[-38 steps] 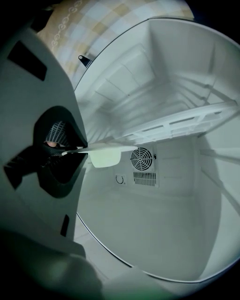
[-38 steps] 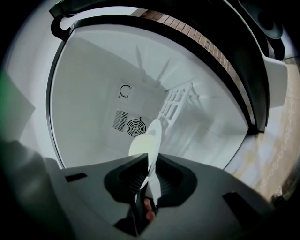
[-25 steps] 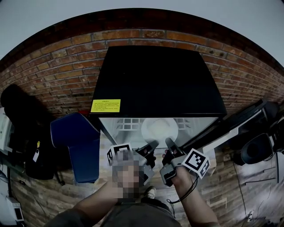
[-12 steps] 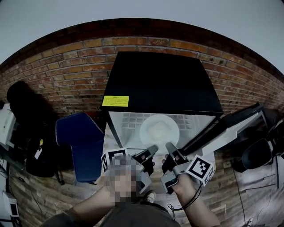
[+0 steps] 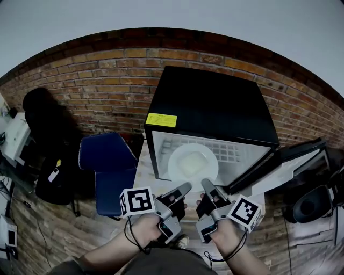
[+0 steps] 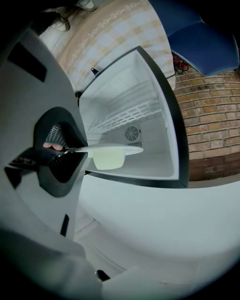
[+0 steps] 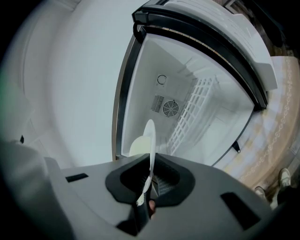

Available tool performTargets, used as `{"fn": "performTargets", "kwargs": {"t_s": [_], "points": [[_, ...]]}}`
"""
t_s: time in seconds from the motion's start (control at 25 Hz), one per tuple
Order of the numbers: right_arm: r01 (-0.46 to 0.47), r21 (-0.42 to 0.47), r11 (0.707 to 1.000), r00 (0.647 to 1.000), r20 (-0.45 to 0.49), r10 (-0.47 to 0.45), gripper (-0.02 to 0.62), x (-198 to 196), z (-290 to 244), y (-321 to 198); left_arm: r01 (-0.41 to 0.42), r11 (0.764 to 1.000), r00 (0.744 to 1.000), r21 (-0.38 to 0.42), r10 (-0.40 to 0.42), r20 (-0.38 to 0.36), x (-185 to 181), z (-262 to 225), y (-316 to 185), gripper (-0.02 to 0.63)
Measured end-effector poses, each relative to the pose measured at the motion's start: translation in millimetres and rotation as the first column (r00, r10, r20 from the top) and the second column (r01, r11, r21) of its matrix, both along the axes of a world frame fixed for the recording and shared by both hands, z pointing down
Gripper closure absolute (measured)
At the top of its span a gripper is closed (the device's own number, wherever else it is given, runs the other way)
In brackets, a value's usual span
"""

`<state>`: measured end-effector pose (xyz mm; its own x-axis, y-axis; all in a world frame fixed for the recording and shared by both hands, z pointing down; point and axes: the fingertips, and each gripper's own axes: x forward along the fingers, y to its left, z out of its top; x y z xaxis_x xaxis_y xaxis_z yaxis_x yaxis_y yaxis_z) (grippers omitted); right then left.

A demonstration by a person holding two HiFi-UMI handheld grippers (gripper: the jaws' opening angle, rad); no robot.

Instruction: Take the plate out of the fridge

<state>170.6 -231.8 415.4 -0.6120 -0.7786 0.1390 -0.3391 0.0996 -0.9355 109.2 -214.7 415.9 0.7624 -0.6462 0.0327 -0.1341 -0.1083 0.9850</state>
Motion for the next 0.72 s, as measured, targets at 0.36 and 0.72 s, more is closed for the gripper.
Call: {"fn": "performTargets", "kwargs": {"t_s": [0.36,0.72], "points": [[0.122,0.004,0.993,0.993,0.005,-0.122,0.555,-48.1,-2.7,10.5,0.109,0.994,0.994,0.009,-0.109,0.002,-46.2,-2.9,17.4,0.566],[0.268,-0.002,0.963,0.963,0.022,-0.268,0.557,-109.8,1.7,23.1,0.241,0.971,0.97,0.007,-0.241,0.014,-103.9,-1.4,39.3,0.566]]}}
